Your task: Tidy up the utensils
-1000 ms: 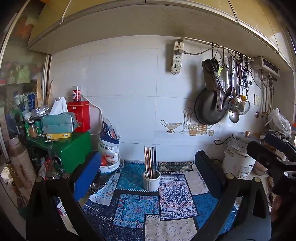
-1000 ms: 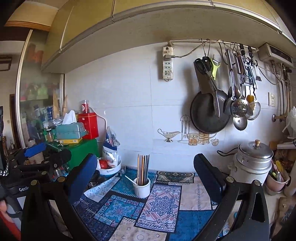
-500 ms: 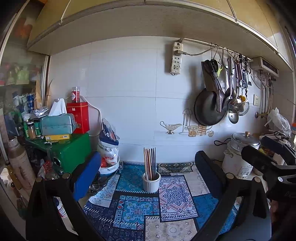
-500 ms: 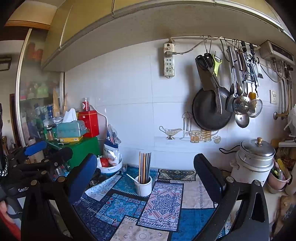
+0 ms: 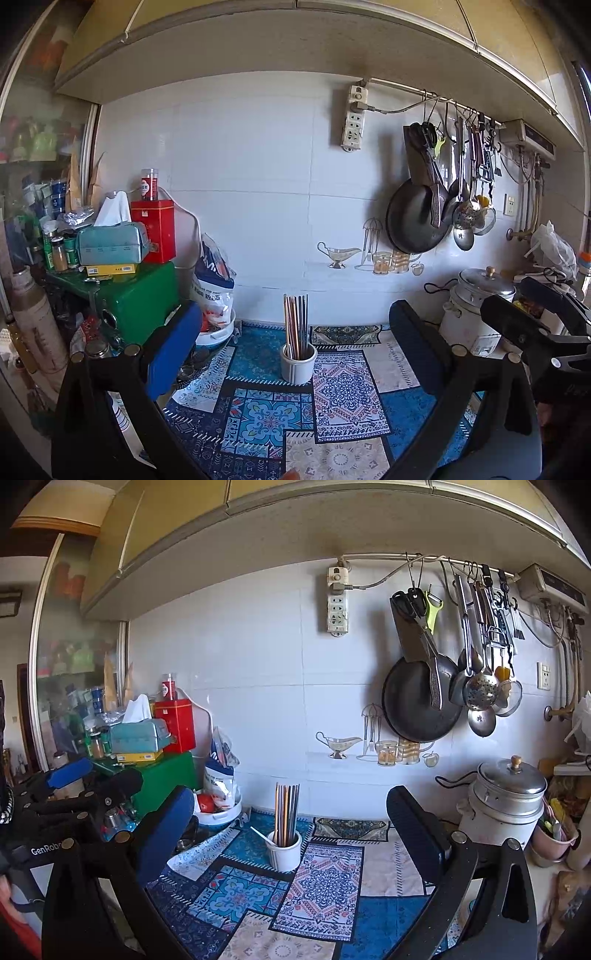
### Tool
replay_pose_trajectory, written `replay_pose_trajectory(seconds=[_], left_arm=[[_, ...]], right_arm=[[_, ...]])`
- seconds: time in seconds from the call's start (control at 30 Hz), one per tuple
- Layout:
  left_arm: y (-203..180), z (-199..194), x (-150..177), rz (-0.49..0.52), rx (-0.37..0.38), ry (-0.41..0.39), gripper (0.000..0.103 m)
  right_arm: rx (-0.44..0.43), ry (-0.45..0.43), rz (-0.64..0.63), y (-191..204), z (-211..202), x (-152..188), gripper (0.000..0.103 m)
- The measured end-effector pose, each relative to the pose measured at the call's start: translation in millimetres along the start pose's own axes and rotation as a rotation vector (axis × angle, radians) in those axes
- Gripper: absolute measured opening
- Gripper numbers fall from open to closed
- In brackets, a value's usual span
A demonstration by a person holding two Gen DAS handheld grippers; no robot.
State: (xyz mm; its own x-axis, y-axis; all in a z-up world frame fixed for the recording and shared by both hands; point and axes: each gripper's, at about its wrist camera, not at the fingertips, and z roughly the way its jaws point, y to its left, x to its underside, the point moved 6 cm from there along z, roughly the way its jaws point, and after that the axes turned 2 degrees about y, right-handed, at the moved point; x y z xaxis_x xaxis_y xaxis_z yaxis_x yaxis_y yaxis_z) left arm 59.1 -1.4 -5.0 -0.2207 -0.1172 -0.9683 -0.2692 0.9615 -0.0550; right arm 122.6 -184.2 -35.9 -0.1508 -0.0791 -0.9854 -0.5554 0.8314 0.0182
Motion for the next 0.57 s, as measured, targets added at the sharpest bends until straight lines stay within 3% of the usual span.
replay_pose_trajectory(seconds=[0.57], left_arm=[[1.2,6.0,0.2,0.005,0.007,0.01,0.102]], right_arm=[[0.008,-0.001,0.011,-1.2,6.9,-3.6,0.103]])
